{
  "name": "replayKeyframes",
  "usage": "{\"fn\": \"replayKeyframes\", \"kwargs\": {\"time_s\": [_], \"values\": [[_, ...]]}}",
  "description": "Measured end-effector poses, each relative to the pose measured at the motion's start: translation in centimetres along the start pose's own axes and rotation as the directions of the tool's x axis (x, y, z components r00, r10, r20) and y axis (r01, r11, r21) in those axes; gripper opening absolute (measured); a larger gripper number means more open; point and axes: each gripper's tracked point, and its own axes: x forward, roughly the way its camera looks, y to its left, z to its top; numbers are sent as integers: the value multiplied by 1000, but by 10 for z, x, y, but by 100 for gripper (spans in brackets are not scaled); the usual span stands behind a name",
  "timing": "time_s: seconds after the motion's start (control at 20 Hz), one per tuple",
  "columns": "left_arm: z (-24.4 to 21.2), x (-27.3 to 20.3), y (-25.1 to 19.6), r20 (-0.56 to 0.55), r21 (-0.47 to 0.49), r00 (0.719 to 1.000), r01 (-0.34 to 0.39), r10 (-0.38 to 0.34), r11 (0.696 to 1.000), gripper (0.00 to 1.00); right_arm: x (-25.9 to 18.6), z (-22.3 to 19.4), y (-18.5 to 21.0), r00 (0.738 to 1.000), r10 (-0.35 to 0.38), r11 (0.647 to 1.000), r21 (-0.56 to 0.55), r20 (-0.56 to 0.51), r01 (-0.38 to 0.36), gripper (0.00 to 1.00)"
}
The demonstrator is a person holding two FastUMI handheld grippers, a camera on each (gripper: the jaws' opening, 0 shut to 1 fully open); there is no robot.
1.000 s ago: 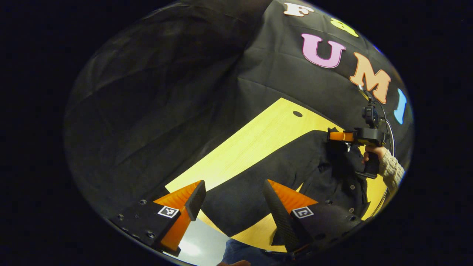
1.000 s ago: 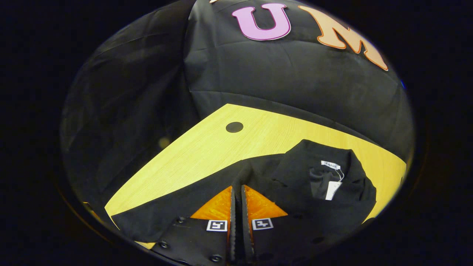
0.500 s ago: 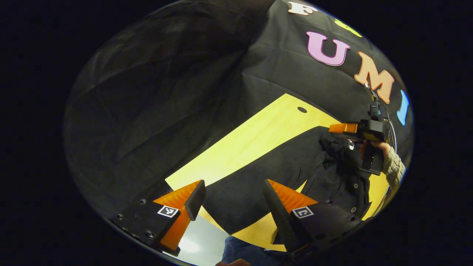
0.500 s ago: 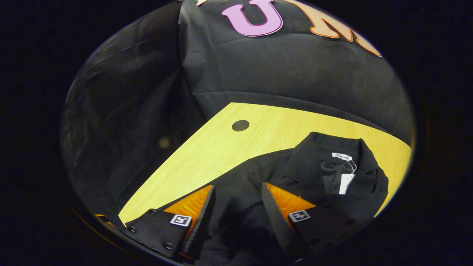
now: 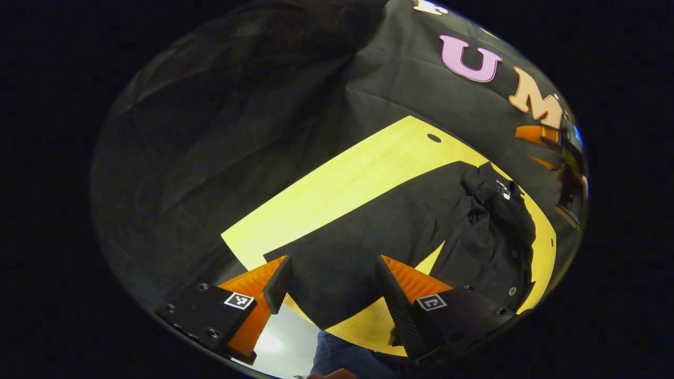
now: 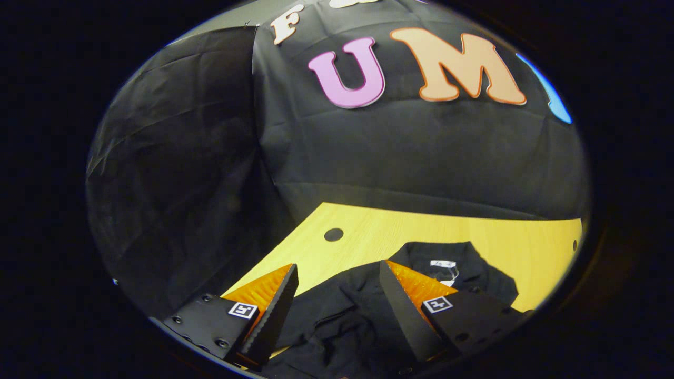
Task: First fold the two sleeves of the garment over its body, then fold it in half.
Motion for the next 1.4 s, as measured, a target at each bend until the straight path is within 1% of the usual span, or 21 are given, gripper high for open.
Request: {"fn": "replayKeyframes", "kwargs": {"time_s": [0.1,0.2,0.35,0.55,0.65,0.75,0.85,1.0,1.15,1.35,1.4], "values": [[-5,2,3,-15,11,1000,-4,4,1000,96,-25,8,-12,999,-29,1000,-1,32,29,98],[-10,4,6,-25,48,999,-22,23,999,96,-46,7,-25,997,-68,998,8,44,68,98],[-21,10,7,-43,87,999,-20,24,996,95,-75,-5,-47,990,-131,991,14,50,130,98],[-36,16,11,-74,141,997,-23,34,990,95,-105,-28,-70,980,-193,981,42,36,192,98],[-37,18,13,-60,187,997,-37,49,982,96,-120,-37,-79,974,-223,974,38,28,222,98],[-35,17,13,-37,231,998,-34,43,972,94,-132,-46,-85,970,-242,969,52,12,241,98],[-35,17,13,-28,239,999,-27,34,971,93,-146,-48,-89,966,-257,964,76,21,255,98],[-38,17,13,-30,222,999,-10,17,975,94,-171,-50,-97,957,-286,954,102,42,281,98],[-37,17,12,-7,241,1000,-1,3,971,94,-197,-57,-107,946,-320,942,122,52,312,98],[-36,16,13,-14,242,1000,8,-5,970,88,-226,-76,-126,928,-371,919,160,46,359,98],[-35,16,14,-15,237,1000,2,2,972,83,-233,-81,-131,923,-383,913,172,45,370,98]]}}
